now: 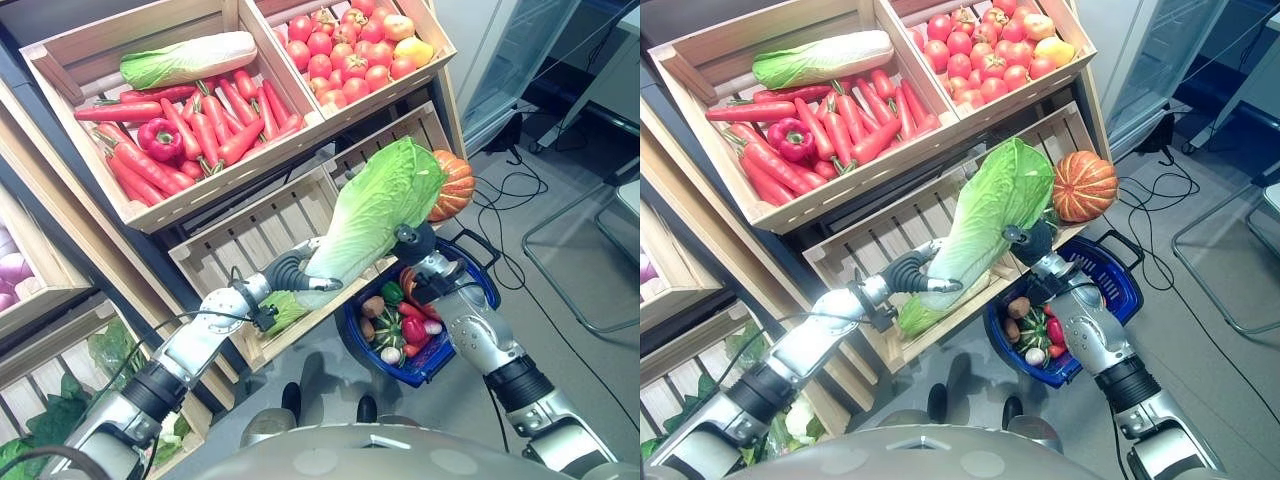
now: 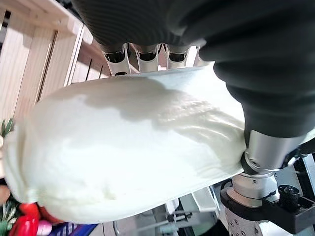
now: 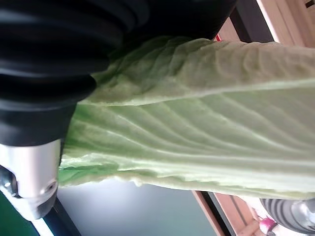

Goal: Pick up fruits and vegetables into the basket

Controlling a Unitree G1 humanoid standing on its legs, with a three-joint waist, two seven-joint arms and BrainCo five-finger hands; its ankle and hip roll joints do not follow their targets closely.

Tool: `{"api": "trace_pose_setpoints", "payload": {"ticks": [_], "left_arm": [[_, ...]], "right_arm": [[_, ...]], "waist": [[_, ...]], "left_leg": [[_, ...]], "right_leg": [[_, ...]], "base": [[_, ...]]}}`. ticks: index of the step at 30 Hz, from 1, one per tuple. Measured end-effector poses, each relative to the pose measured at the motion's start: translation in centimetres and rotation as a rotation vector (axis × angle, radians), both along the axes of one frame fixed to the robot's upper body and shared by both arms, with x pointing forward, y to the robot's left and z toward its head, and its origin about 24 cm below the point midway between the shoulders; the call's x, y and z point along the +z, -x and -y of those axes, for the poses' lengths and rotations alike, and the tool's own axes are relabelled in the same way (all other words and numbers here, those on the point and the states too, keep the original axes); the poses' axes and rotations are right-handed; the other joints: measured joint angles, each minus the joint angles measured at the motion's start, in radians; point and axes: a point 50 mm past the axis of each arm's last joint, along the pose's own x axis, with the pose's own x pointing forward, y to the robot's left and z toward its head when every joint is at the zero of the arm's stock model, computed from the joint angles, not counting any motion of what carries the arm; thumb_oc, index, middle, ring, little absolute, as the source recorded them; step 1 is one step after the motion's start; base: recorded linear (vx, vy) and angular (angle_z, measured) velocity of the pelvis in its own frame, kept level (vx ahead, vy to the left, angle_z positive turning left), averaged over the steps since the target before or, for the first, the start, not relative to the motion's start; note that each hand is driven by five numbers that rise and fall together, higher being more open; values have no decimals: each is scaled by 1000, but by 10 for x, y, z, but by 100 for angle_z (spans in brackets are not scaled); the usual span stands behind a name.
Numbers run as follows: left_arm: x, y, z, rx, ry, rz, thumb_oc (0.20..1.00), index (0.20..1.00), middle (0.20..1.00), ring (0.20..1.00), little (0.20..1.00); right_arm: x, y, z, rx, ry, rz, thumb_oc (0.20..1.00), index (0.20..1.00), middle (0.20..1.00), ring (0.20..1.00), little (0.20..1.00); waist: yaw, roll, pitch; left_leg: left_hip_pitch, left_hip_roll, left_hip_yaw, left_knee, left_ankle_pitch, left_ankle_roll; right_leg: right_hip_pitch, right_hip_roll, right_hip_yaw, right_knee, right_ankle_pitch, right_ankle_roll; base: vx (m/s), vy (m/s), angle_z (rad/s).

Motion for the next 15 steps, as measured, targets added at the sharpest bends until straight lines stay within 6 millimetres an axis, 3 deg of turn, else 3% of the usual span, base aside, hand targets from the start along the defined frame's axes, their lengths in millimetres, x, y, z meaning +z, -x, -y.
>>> {"api": "trace_pose_setpoints", "payload": {"ticks": [7,8,10,15], "left_arm": [[1,0,1,-19,-10,-9,200,200,200,200,200],[2,0,1,-21,-11,-8,200,200,200,200,200],[2,0,1,-25,-13,-7,200,200,200,200,200],[1,0,1,-28,-19,-21,200,200,200,200,200]], "right_arm": [[0,0,0,23,-47,-23,1000,1000,1000,1000,1000],[0,0,0,27,-52,-24,799,799,799,799,799],[0,0,0,30,-55,-27,200,200,200,200,200],[0,0,0,33,-57,-25,200,200,200,200,200]], "waist": [[0,0,0],[0,0,0],[0,0,0],[1,1,0]], "left_leg": [[0,0,0,0,0,0],[0,0,0,0,0,0],[0,0,0,0,0,0],[0,0,1,0,0,0]], "right_leg": [[0,0,0,0,0,0],[0,0,0,0,0,0],[0,0,0,0,0,0],[0,0,1,0,0,0]], "base": [[0,0,0],[0,0,0],[0,0,0],[0,0,0]]}}
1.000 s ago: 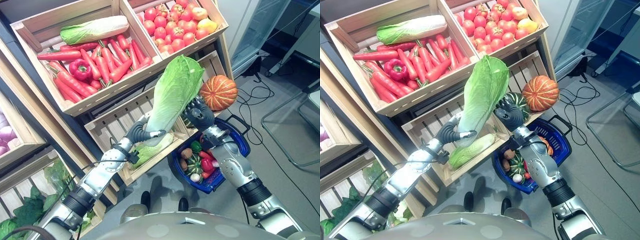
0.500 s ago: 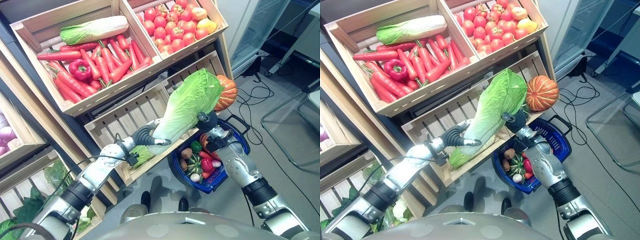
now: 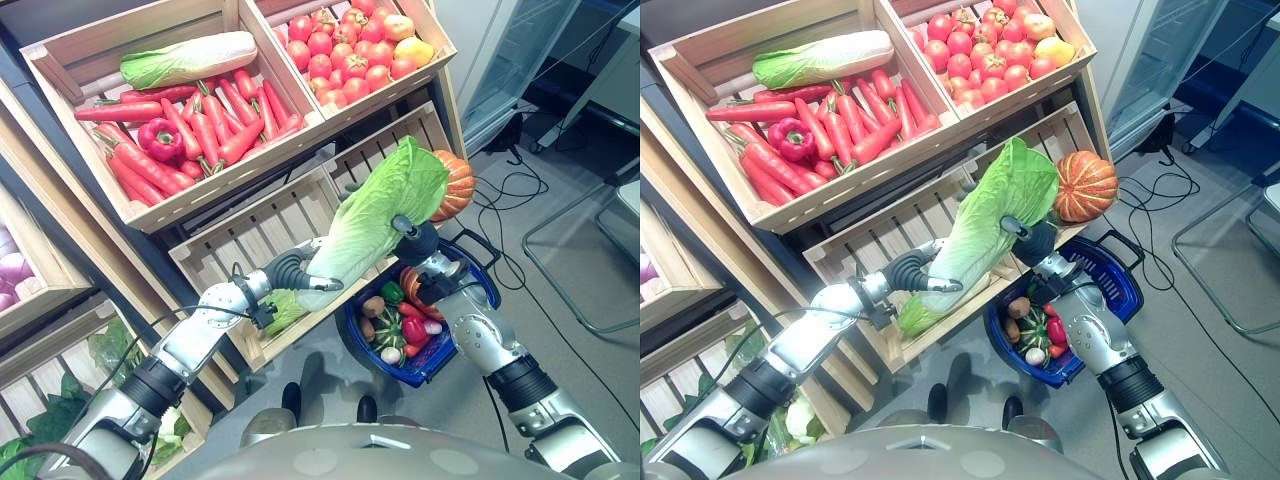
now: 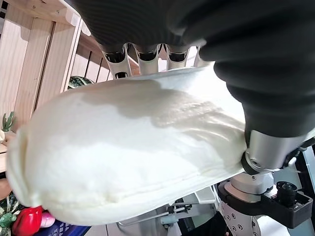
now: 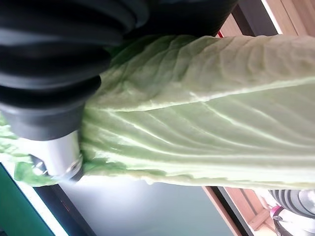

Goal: Pick up fruits and vegetables into the basket

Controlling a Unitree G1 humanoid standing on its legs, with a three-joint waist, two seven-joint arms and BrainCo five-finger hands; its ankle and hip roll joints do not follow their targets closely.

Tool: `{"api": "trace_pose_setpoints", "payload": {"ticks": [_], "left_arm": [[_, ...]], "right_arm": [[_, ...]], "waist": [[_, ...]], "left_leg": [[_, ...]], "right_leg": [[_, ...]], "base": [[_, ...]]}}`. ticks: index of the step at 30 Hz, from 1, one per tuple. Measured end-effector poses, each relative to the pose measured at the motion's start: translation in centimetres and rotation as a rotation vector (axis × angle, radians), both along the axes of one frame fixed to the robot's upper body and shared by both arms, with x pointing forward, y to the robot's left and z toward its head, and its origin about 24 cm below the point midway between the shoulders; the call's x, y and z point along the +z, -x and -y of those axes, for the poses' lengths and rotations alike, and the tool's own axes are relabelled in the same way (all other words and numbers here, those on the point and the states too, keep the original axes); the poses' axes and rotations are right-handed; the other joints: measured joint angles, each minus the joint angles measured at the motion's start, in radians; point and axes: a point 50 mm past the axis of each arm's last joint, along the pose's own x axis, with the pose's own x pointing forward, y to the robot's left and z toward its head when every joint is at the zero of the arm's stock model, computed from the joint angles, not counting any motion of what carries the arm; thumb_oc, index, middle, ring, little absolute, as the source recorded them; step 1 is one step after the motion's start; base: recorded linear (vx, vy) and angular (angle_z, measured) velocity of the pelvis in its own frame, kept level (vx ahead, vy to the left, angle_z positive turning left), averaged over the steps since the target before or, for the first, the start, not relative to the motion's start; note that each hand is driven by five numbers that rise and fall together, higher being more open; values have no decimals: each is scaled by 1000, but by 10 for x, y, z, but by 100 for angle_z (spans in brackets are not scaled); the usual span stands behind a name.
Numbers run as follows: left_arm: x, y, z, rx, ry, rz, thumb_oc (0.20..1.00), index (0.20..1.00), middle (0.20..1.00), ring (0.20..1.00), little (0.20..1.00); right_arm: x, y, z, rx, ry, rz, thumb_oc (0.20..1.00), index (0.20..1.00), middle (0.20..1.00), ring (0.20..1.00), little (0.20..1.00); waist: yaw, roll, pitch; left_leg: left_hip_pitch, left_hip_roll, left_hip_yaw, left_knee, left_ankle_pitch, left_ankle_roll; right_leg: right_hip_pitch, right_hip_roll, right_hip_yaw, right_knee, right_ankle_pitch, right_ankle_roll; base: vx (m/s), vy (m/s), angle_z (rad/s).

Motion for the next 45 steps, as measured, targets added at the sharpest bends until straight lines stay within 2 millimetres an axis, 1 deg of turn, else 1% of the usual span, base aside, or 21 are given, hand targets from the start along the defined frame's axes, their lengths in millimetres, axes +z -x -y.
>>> {"api": "trace_pose_setpoints", "payload": {"ticks": [4,12,13,14,15,17,19,21,23,24,25,26,27,28,29,31,33,34,38,39,45], "left_arm": [[1,0,1,1,1,-1,200,200,200,200,200],[-6,0,1,45,-48,-17,200,200,200,200,200],[-7,1,0,48,-58,-16,256,256,256,256,256],[-9,1,0,53,-68,-17,504,504,504,504,504],[-10,2,0,59,-86,-10,1000,1000,1000,1000,1000],[-12,1,-2,80,-120,12,1000,1000,1000,1000,1000],[-16,-3,-7,141,-169,39,1000,1000,1000,1000,1000],[-25,-5,-22,232,-223,30,1000,1000,1000,1000,1000],[-30,-9,-40,346,-280,57,1000,1000,1000,1000,1000],[-30,-9,-40,346,-280,57,1000,1000,1000,1000,1000],[-25,-15,-58,447,-305,106,1000,1000,1000,1000,1000],[-20,-22,-67,510,-321,155,1000,1000,1000,1000,1000],[-17,-24,-71,529,-328,174,1000,1000,1000,1000,1000],[-12,-28,-76,577,-330,220,1000,1000,1000,1000,1000],[-3,-35,-81,641,-320,283,1000,1000,1000,1000,1000],[18,-51,-84,740,-278,409,1000,1000,1000,1000,1000],[40,-65,-82,789,-232,513,1000,1000,1000,1000,1000],[49,-69,-80,799,-208,554,1000,1000,1000,1000,1000],[53,-69,-81,851,-177,598,1000,1000,1000,1000,1000],[56,-70,-81,867,-164,620,1000,1000,1000,1000,1000],[79,-81,-67,882,-94,742,1000,1000,1000,1000,1000]], "right_arm": [[-1,-1,1,-10,-4,2,200,200,200,200,200],[-12,-2,-1,-70,-30,-62,200,200,200,200,200],[-14,-2,0,-78,-29,-69,200,200,200,200,200],[-17,-1,0,-90,-35,-82,200,200,200,200,200],[-20,-1,-1,-102,-39,-97,200,200,200,200,200],[-23,-1,-1,-122,-38,-110,200,200,200,200,200],[-32,-1,3,-173,-39,-146,200,200,200,200,200],[-41,-2,13,-241,-29,-183,200,200,200,200,200],[-44,-5,31,-347,-34,-195,200,200,200,200,200],[-44,-5,31,-347,-34,-195,200,200,200,200,200],[-40,-13,47,-456,-50,-181,200,200,200,200,200],[-38,-17,61,-535,-58,-178,200,200,200,200,200],[-38,-19,65,-559,-59,-179,200,200,200,200,200],[-38,-22,74,-622,-64,-180,200,200,200,200,200],[-35,-29,83,-697,-77,-182,200,200,200,200,200],[-24,-44,100,-838,-152,-188,200,200,200,200,200],[-9,-57,109,-925,-227,-178,200,200,200,200,200],[-3,-60,112,-956,-261,-176,200,200,200,200,200],[3,-67,119,-1051,-309,-204,200,200,200,200,200],[7,-71,122,-1095,-321,-213,200,200,200,200,200],[34,-88,147,-1265,-394,-221,200,200,200,200,200]], "waist": [[0,0,0],[-1,1,-1],[-1,2,-1],[-1,3,0],[-1,3,0],[-3,4,0],[-4,6,2],[-3,16,9],[-7,30,35],[-7,30,35],[-12,39,100],[-13,39,149],[-13,37,169],[-13,36,206],[-15,36,241],[-14,36,312],[-11,28,388],[0,23,419],[13,14,433],[15,13,434],[27,13,445]], "left_leg": [[0,0,1,0,0,0],[-5,0,16,0,0,0],[-9,0,17,0,0,0],[-13,0,18,0,0,1],[-13,0,18,0,0,1],[-15,0,19,0,0,1],[-28,0,20,0,1,2],[-48,1,22,0,5,4],[-84,1,27,1,15,8],[-84,1,27,1,15,8],[-105,1,34,1,27,11],[-119,1,37,1,35,11],[-122,1,38,1,37,11],[-140,0,38,12,39,11],[-172,1,38,43,36,10],[-249,-2,40,111,33,9],[-312,-4,41,210,2,13],[-325,-4,41,241,-8,16],[-399,-11,30,335,-30,8],[-434,-14,26,368,-43,-2],[-658,-20,-3,525,-57,-12]], "right_leg": [[0,0,1,0,0,0],[-10,2,9,0,0,0],[-14,2,10,0,0,1],[-18,2,12,0,2,2],[-19,1,13,0,2,2],[-21,1,14,0,2,2],[-37,2,16,0,3,4],[-62,1,22,5,5,7],[-101,-1,25,10,19,5],[-101,-1,25,10,19,5],[-124,-1,27,12,34,7],[-137,-2,26,12,37,8],[-140,-2,26,12,40,8],[-160,4,22,26,39,10],[-189,-4,21,60,37,8],[-264,-5,7,143,16,6],[-339,-14,0,279,-37,-5],[-361,-18,1,331,-57,-10],[-458,-41,1,483,-118,-19],[-494,-44,0,525,-139,-21],[-709,-68,-23,697,-170,-46]], "base": [[0,0,0],[8,-9,-3],[-16,-14,-6],[-15,-16,-5],[-14,-15,-4],[0,0,0],[-83,-22,-4],[-137,-19,-8],[-128,-17,-6],[-95,-14,-8],[-124,-26,-3],[-248,-39,-4],[-291,-44,3],[-290,-44,3],[-234,-58,8],[-195,-83,20],[-115,-66,18],[-88,-41,3],[-124,-31,10],[-141,-24,12],[-98,3,13]]}}
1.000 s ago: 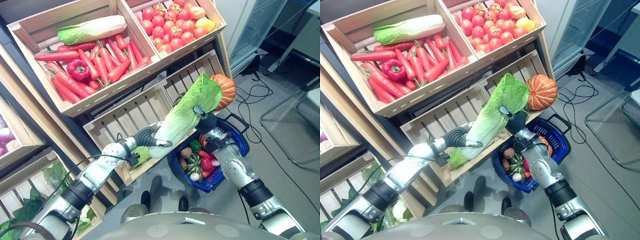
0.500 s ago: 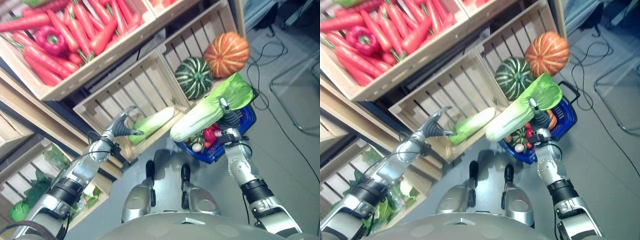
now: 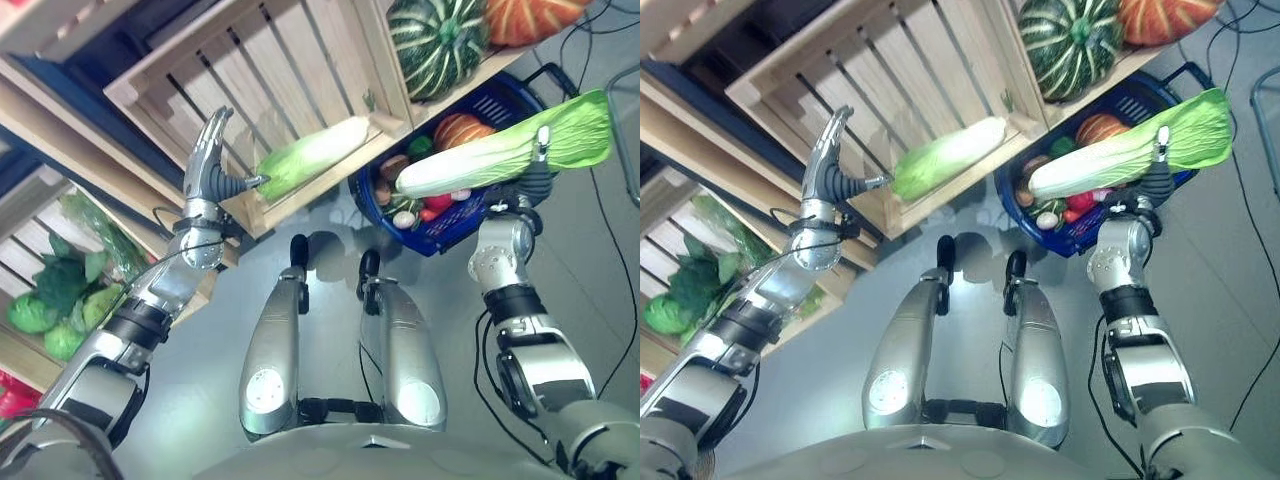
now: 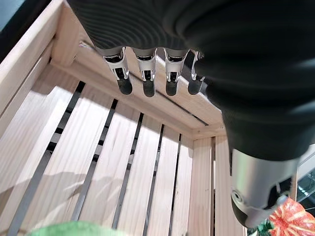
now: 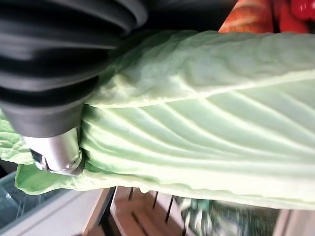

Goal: Pick up fruits and vegetables into the basket

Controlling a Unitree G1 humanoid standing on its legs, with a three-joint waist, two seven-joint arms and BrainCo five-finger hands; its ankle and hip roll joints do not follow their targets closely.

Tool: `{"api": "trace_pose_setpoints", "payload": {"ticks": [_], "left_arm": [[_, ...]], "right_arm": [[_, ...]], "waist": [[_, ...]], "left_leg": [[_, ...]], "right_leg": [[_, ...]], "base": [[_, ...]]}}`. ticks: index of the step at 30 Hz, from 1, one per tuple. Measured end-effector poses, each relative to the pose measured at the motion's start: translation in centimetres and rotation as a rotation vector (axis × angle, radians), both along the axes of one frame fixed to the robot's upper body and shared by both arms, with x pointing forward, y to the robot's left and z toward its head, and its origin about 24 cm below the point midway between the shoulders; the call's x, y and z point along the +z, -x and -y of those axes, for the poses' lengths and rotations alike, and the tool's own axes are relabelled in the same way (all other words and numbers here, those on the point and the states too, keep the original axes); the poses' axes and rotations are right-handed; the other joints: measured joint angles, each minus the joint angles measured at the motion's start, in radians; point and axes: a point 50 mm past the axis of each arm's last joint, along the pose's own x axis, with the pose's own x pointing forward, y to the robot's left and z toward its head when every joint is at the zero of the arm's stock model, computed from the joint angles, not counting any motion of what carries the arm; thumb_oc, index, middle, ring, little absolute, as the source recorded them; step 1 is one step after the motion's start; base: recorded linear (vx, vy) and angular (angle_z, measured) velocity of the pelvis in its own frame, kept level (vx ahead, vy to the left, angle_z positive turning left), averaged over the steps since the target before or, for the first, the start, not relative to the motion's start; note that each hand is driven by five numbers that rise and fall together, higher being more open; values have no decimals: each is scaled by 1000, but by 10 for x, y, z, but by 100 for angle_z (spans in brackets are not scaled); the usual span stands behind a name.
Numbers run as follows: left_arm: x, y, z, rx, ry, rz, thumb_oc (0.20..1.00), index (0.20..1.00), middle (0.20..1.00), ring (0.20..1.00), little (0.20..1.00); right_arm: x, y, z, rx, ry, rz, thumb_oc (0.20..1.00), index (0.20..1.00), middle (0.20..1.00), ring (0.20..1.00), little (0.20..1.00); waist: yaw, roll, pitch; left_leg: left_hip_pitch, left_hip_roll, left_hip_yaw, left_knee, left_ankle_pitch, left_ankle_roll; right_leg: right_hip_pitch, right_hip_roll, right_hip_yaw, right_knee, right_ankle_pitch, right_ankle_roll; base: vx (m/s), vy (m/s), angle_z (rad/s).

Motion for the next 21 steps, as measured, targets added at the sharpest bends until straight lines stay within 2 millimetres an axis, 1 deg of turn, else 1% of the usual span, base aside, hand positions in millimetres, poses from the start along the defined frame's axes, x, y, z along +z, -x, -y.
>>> {"api": "trace_pose_setpoints", "payload": {"ticks": [3,6,7,9,10,14,18,21], "left_arm": [[9,-4,3,11,14,50,1000,1000,1000,1000,1000],[17,-9,6,24,24,93,1000,1000,1000,1000,1000],[23,-12,9,27,32,126,1000,1000,1000,1000,1000],[33,-14,14,24,49,185,1000,1000,1000,1000,1000],[35,-15,16,28,42,204,1000,1000,1000,1000,1000],[46,-21,16,59,26,281,1000,1000,1000,1000,1000],[49,-30,16,126,2,339,1000,1000,1000,1000,1000],[51,-35,13,187,-39,390,1000,1000,1000,1000,1000]], "right_arm": [[12,-7,4,-36,-14,1,200,200,200,200,200],[21,-14,2,-46,-27,2,200,200,200,200,200],[26,-16,2,-47,-29,-4,200,200,200,200,200],[29,-21,-1,-24,-8,-26,592,592,592,592,592],[28,-23,-2,-14,-2,-44,1000,1000,1000,1000,1000],[26,-29,-10,43,30,-88,1000,1000,1000,1000,1000],[25,-33,-20,112,86,-121,1000,1000,1000,1000,1000],[28,-38,-28,168,138,-134,1000,1000,1000,1000,1000]], "waist": [[1,0,3],[3,1,13],[2,1,13],[4,1,15],[3,1,15],[0,1,15],[-4,1,15],[-19,-4,18]], "left_leg": [[-83,-5,0,68,-6,1],[-142,-7,-1,126,-21,6],[-172,-13,-2,150,-25,9],[-206,-16,0,174,-26,11],[-215,-17,0,184,-27,13],[-243,-16,0,208,-31,15],[-246,-14,2,223,-43,15],[-247,-13,5,234,-49,16]], "right_leg": [[-82,-10,0,64,-7,-1],[-138,-19,3,119,-20,-7],[-169,-28,5,149,-27,-7],[-204,-31,9,172,-27,-6],[-212,-33,11,180,-27,-6],[-237,-33,13,196,-27,-6],[-239,-27,22,198,-27,-5],[-238,-21,25,198,-26,3]], "base": [[-45,25,5],[-2,25,2],[22,33,5],[12,15,2],[0,0,0],[22,0,0],[61,1,-7],[61,-17,-5]]}}
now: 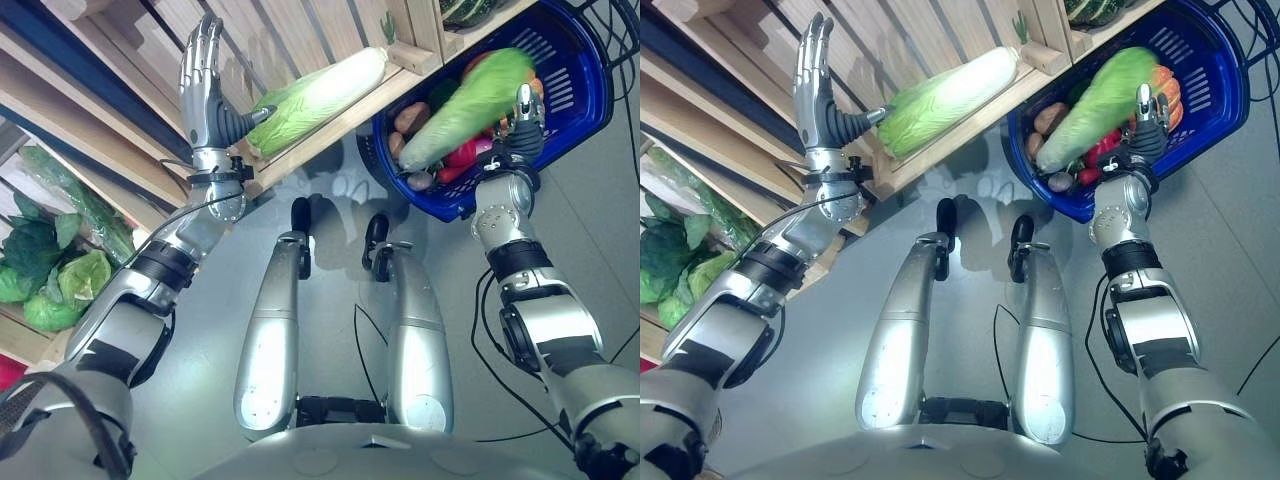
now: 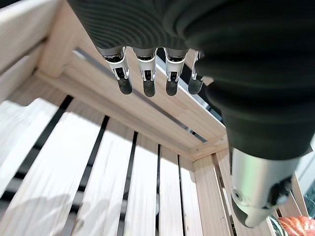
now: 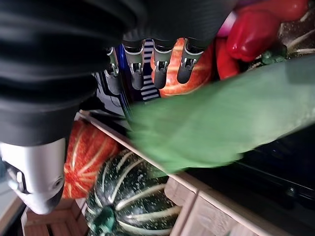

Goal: Pick up fruits and vegetables into the basket

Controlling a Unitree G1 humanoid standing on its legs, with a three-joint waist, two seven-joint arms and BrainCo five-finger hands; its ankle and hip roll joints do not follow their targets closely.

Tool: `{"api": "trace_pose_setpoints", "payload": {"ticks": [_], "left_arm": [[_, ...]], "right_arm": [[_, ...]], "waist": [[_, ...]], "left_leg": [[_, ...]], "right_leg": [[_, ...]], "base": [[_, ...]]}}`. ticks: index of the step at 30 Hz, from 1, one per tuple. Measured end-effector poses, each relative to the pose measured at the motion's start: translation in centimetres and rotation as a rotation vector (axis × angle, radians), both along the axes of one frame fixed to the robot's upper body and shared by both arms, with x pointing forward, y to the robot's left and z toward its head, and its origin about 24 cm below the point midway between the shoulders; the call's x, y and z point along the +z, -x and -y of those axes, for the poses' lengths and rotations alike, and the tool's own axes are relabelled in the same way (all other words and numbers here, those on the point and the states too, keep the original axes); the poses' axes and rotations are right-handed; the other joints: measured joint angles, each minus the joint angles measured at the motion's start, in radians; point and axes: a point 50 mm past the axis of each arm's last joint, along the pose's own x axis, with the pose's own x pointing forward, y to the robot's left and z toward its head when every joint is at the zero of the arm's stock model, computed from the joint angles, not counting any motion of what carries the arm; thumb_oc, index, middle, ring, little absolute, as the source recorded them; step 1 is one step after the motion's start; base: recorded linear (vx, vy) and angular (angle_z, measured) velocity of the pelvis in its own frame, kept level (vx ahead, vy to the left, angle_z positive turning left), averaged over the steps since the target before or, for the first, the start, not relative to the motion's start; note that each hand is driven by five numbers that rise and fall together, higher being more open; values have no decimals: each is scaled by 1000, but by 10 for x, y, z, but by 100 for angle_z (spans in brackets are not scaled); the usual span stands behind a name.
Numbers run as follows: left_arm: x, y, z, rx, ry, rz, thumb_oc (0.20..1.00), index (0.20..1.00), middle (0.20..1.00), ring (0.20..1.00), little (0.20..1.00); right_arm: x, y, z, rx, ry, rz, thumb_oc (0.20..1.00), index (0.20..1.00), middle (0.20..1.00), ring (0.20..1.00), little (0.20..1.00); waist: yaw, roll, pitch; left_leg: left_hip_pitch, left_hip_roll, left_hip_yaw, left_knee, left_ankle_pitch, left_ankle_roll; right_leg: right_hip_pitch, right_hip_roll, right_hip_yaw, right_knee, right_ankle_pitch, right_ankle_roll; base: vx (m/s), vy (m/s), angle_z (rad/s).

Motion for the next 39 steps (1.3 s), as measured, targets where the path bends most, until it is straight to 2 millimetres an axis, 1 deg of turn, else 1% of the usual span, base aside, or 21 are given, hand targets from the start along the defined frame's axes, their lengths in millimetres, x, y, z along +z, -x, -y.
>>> {"api": "trace_pose_setpoints", "payload": {"ticks": [2,5,7,8,9,11,13,16,19,21,23,25,27,29,32,34,36,39], "left_arm": [[1,-5,-3,46,-13,12,1000,1000,1000,1000,1000],[4,-13,-8,104,-18,4,1000,1000,1000,1000,1000],[5,-20,-10,150,-48,-17,1000,1000,1000,1000,1000],[6,-21,-10,162,-57,-23,1000,1000,1000,1000,1000],[5,-24,-10,182,-61,-39,1000,1000,1000,1000,1000],[6,-28,-10,210,-61,-52,1000,1000,1000,1000,1000],[8,-30,-10,233,-62,-62,1000,1000,1000,1000,1000],[7,-33,-15,271,-69,-99,1000,1000,1000,1000,1000],[-1,-34,-22,323,-37,-156,1000,1000,1000,1000,1000],[-6,-34,-26,348,-13,-189,1000,1000,1000,1000,1000],[-10,-34,-29,375,15,-212,1000,1000,1000,1000,1000],[-10,-33,-30,381,29,-209,1000,1000,1000,1000,1000],[-11,-33,-30,384,31,-212,1000,1000,1000,1000,1000],[-12,-31,-29,386,104,-190,1000,1000,1000,1000,1000],[-14,-28,-31,383,167,-146,1000,1000,1000,1000,1000],[-12,-24,-30,368,220,-86,1000,1000,1000,1000,1000],[-12,-22,-30,364,235,-62,1000,1000,1000,1000,1000],[-13,-22,-26,367,228,-64,1000,1000,1000,1000,1000]], "right_arm": [[1,-2,-5,24,34,-11,1000,1000,1000,1000,1000],[-1,-4,-12,47,72,-34,1000,1000,1000,1000,1000],[-1,-6,-15,48,87,-47,1000,1000,1000,1000,1000],[0,-6,-17,49,92,-48,1000,1000,1000,1000,1000],[0,-7,-19,43,105,-53,1000,1000,1000,1000,1000],[3,-8,-21,36,119,-52,1000,1000,1000,1000,1000],[5,-8,-25,22,133,-55,1000,1000,1000,1000,1000],[10,-6,-35,25,173,-34,1000,1000,1000,1000,1000],[17,1,-57,81,164,59,1000,1000,1000,1000,1000],[10,4,-67,117,157,65,1000,1000,1000,1000,1000],[2,15,-80,166,123,109,1000,1000,1000,1000,1000],[-4,21,-84,185,113,113,1000,1000,1000,1000,1000],[-16,28,-90,202,92,99,1000,1000,1000,1000,1000],[-19,38,-97,222,71,129,1000,1000,1000,1000,1000],[-27,42,-103,239,55,125,1000,1000,1000,1000,1000],[-27,46,-104,243,46,150,1000,1000,1000,1000,1000],[-26,47,-106,248,42,157,1000,1000,1000,1000,1000],[-25,48,-110,252,29,169,1000,1000,1000,1000,1000]], "waist": [[-11,-2,1],[-21,-18,10],[-44,-27,14],[-49,-29,15],[-60,-31,15],[-66,-33,15],[-81,-36,16],[-104,-48,20],[-123,-52,22],[-132,-52,22],[-139,-53,21],[-140,-53,21],[-145,-53,21],[-155,-54,21],[-173,-54,21],[-176,-55,21],[-176,-55,21],[-176,-55,20]], "left_leg": [[-5,5,0,12,-7,0],[-8,18,6,35,-24,-1],[-14,18,8,44,-31,4],[-15,18,11,45,-33,6],[-20,19,18,56,-40,12],[-34,23,27,61,-47,16],[-58,30,43,77,-53,22],[-80,34,57,82,-58,27],[-98,38,70,67,-59,28],[-102,38,70,64,-58,31],[-110,38,72,40,-56,28],[-116,39,74,38,-55,29],[-119,40,83,26,-56,30],[-119,40,95,5,-57,29],[-118,40,98,-5,-55,32],[-111,39,101,-19,-49,31],[-106,39,102,-24,-48,31],[-88,38,102,-31,-47,30]], "right_leg": [[0,8,1,1,0,2],[2,16,7,3,0,2],[0,19,9,5,-2,5],[-2,20,13,6,-3,6],[-11,24,25,6,-1,12],[-25,31,35,7,3,19],[-53,37,52,11,6,24],[-81,43,67,11,10,30],[-106,53,84,-8,21,34],[-111,57,89,-18,27,31],[-122,62,94,-40,33,32],[-130,65,98,-46,36,31],[-136,68,106,-56,37,33],[-142,68,115,-71,39,41],[-143,69,118,-80,41,39],[-142,69,122,-89,49,36],[-138,69,121,-89,49,36],[-122,68,121,-93,49,36]], "base": [[45,-25,-8],[13,-2,-13],[0,0,0],[4,32,-13],[3,31,-18],[-11,36,-21],[-21,46,-19],[-39,40,-16],[-42,48,-15],[-43,28,-11],[-45,28,-7],[-22,20,-8],[-25,45,-9],[-23,28,-8],[-27,3,-4],[-20,0,-1],[0,0,0],[-10,-1,0]]}}
